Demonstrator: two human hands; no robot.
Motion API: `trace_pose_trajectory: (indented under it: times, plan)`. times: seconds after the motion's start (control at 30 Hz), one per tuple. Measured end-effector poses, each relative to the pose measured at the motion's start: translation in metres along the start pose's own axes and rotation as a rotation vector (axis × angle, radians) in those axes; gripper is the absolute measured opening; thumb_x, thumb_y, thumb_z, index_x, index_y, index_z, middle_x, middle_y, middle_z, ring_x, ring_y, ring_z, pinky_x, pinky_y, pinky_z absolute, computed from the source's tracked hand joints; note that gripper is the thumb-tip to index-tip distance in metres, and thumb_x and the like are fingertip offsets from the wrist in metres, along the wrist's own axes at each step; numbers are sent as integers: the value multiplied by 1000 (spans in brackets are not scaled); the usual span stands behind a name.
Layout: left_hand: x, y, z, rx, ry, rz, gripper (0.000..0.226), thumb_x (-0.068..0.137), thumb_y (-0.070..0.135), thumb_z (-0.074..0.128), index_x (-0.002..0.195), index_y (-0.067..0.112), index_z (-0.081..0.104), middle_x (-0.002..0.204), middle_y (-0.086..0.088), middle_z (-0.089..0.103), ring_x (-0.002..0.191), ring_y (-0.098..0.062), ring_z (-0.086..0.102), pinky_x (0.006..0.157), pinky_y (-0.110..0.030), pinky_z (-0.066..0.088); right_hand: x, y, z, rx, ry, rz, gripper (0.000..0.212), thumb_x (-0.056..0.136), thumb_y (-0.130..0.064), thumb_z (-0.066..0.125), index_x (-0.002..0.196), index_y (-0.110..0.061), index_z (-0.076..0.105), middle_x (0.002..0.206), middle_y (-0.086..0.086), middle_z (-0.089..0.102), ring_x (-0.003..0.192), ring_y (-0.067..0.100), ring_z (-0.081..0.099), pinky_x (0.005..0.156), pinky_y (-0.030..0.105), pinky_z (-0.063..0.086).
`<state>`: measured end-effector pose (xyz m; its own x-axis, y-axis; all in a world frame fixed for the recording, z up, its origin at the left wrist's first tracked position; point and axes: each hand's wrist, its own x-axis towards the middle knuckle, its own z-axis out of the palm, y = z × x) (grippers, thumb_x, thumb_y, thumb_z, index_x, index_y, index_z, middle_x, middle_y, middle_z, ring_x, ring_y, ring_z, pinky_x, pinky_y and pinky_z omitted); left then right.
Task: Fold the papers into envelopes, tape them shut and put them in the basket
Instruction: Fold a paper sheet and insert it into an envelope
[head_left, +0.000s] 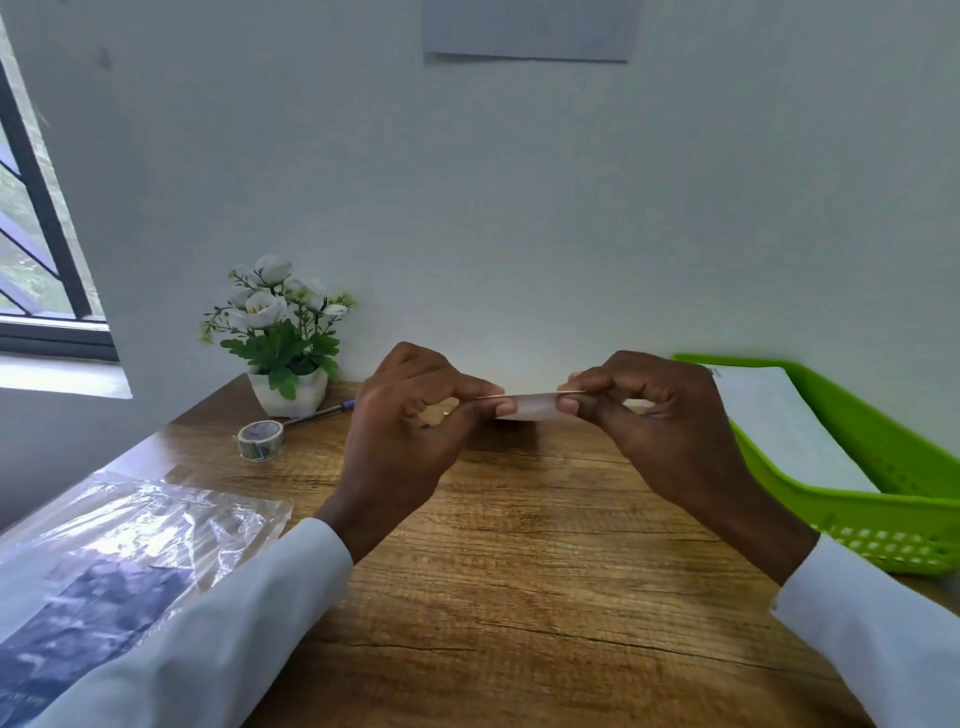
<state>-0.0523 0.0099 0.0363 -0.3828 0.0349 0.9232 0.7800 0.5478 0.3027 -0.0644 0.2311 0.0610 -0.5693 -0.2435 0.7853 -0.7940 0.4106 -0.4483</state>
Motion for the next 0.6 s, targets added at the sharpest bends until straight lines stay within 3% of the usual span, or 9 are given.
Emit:
trace_pose_trajectory:
  times: [0.07, 0.13, 0.23, 0.4, 0.5, 0.6]
  plan:
    - [3, 0, -3, -73, 0, -80, 8, 79, 30, 78, 86, 34, 74, 77, 26, 68, 83, -4, 62, 71, -16, 44, 5, -3, -4, 98, 29, 92, 10, 78, -9, 80, 82, -17, 78, 78, -7, 75, 76, 5, 69, 70, 17, 52]
    - [7, 0, -6, -164, -52, -202, 5, 78, 37, 76, 83, 39, 75, 80, 24, 71, 81, -3, 67, 71, -16, 47, 10, -7, -7, 195, 61, 146, 9, 78, -7, 78, 82, -15, 77, 77, -5, 76, 76, 2, 69, 69, 15, 52]
    - [17, 0, -18, -231, -190, -329, 13, 79, 43, 73, 83, 32, 78, 84, 13, 75, 81, -8, 72, 74, -29, 56, 23, -19, -7, 287, 46, 195, 9, 79, -9, 78, 80, -18, 78, 82, -3, 77, 75, 5, 70, 69, 20, 55]
    - [27, 18, -30, -205, -343, -303, 16, 84, 34, 73, 91, 22, 80, 86, 8, 78, 81, -12, 74, 69, -36, 61, 50, -39, -4, 164, -330, 179, 4, 79, -13, 80, 80, -17, 80, 79, -8, 78, 75, 3, 71, 67, 14, 52]
    - [26, 30, -37, -235, -267, -305, 9, 86, 21, 75, 93, 19, 80, 84, 6, 79, 78, -14, 75, 68, -38, 61, 61, -55, -1, 160, -409, 131, 5, 75, -16, 83, 80, -14, 80, 77, -6, 78, 74, 5, 72, 67, 16, 53]
    - [26, 40, -47, -566, -129, -479, 13, 81, 18, 74, 92, 15, 80, 87, -4, 79, 80, -18, 75, 62, -30, 60, 73, -78, -3, 245, -325, 86, 10, 71, -20, 86, 75, -14, 79, 72, -2, 77, 64, 9, 72, 58, 22, 56]
